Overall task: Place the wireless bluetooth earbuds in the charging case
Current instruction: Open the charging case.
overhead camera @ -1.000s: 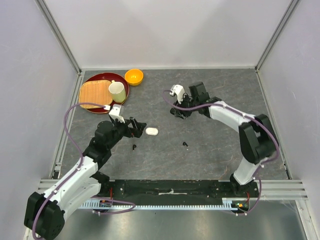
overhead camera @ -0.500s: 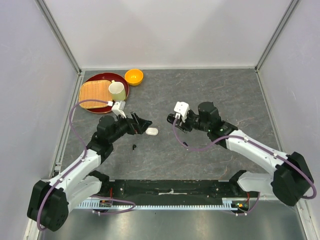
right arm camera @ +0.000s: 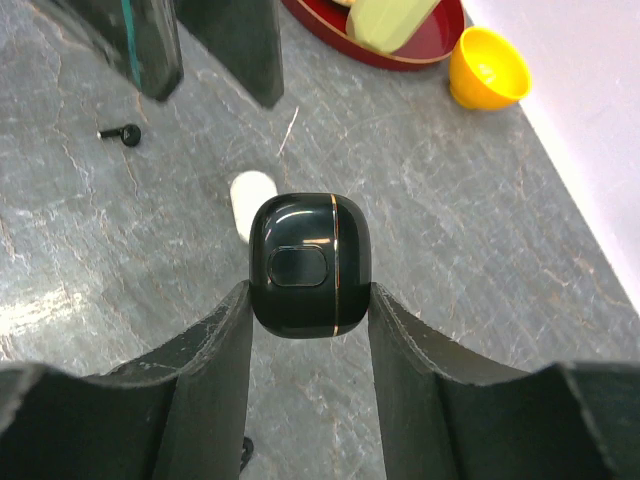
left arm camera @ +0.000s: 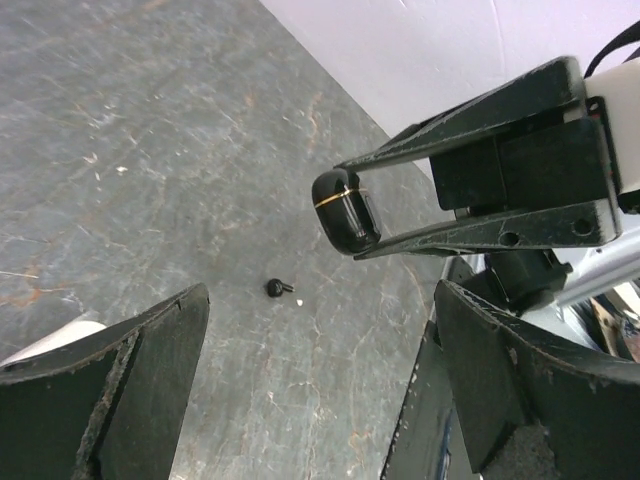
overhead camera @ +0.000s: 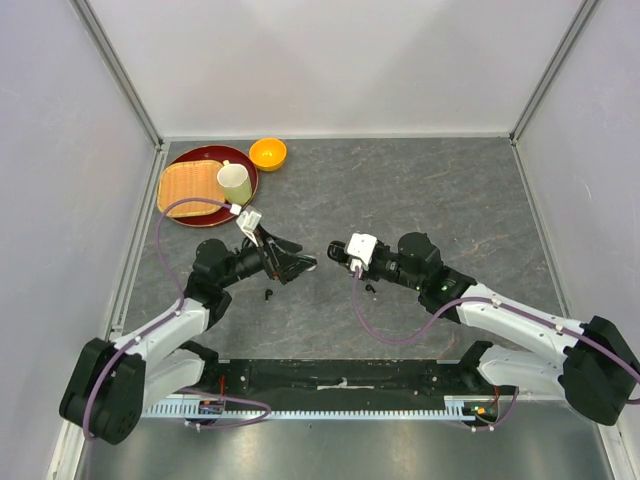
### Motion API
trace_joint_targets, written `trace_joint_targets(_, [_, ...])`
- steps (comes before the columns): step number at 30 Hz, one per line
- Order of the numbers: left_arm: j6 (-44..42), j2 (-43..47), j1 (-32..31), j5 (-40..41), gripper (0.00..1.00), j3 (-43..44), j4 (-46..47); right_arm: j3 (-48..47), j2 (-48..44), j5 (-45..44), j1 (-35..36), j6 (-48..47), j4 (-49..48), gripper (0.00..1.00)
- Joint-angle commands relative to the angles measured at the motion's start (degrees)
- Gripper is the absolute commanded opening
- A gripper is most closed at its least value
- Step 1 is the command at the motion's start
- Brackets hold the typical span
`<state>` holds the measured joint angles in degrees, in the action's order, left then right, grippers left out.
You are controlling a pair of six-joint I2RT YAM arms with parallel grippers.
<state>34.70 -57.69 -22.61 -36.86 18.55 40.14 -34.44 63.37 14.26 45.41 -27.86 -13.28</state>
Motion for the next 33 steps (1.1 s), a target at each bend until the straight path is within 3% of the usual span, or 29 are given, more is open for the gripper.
trace_joint_targets(1, [2.9, -4.2, 0.1, -7.9, 0.99, 1.4, 7.0, 0.4, -1.5, -1.0, 1.7, -0.4, -6.5, 0.00])
trace_joint_targets(10, [7.6, -8.7, -2.5, -5.9, 0.93, 3.2, 12.6, 0.2, -0.7, -2.6, 4.4, -2.5, -6.8, 0.00])
trace_joint_targets(14, [9.0, -11.8, -3.1, -6.5, 0.83, 4.5, 13.6, 0.2, 0.2, -4.0, 5.5, -3.1, -7.2, 0.00])
trace_joint_targets(22, [11.4, -14.9, -3.9, -5.9, 0.78, 5.9, 14.9, 1.1, 0.8, -6.4, 7.2, -3.2, -10.3, 0.00])
trace_joint_targets(31, [11.5, -17.0, -5.9, -5.6, 0.64, 8.4, 12.5, 1.4, 1.6, -9.1, 9.0, -3.7, -12.3, 0.00])
trace_joint_targets(33, [11.2, -17.4, -6.0, -5.9, 0.56, 8.9, 11.5, 1.5, 1.9, -9.5, 9.3, -3.8, -12.9, 0.00])
